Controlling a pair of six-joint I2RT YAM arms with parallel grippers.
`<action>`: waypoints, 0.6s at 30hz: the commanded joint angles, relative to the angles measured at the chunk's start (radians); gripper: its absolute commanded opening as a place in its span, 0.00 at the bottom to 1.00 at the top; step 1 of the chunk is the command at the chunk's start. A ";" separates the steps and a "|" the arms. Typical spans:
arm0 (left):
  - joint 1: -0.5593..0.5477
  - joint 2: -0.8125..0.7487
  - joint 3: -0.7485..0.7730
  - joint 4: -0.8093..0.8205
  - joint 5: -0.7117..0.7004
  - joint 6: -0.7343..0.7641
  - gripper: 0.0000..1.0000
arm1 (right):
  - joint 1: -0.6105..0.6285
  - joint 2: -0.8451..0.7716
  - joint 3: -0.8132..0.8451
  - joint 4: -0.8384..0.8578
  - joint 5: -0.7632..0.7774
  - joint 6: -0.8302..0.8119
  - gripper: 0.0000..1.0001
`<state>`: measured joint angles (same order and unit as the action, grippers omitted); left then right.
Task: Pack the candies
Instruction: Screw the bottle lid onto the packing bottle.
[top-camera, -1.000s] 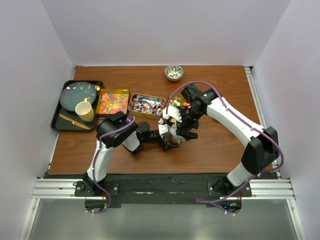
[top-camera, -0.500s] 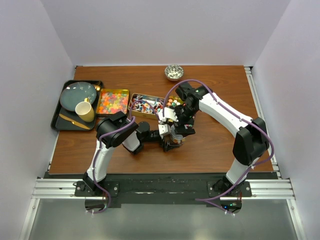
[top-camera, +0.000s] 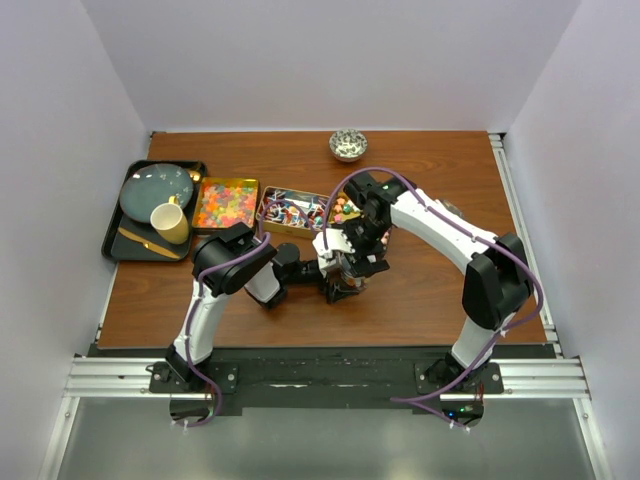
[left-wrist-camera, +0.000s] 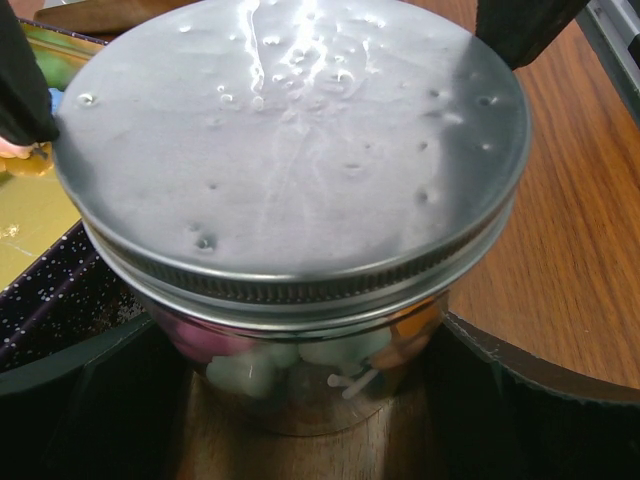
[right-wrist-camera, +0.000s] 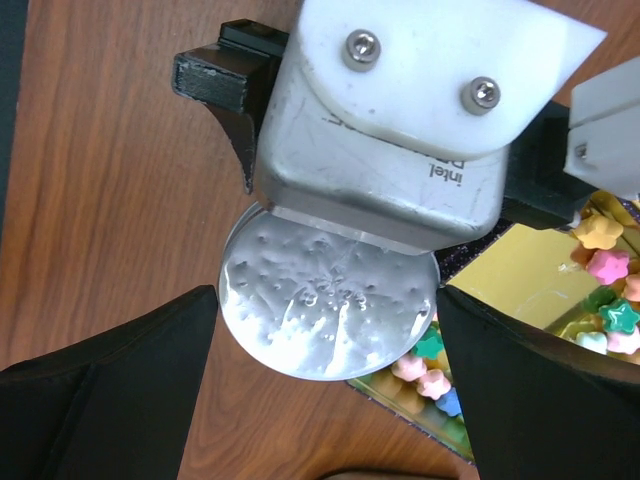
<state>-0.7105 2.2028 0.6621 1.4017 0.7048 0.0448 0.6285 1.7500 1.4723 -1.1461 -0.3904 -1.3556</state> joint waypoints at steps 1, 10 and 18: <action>0.009 0.040 -0.010 -0.170 -0.037 -0.002 0.00 | 0.002 0.009 -0.015 0.014 0.005 0.009 0.91; 0.009 0.041 -0.007 -0.171 -0.039 -0.003 0.00 | 0.000 -0.027 -0.122 0.080 0.013 0.211 0.83; 0.009 0.046 -0.004 -0.171 -0.036 -0.008 0.00 | 0.000 -0.063 -0.231 0.183 -0.002 0.542 0.82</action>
<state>-0.7097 2.2028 0.6640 1.3979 0.7074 0.0456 0.6243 1.6554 1.3296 -0.9524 -0.3870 -1.0618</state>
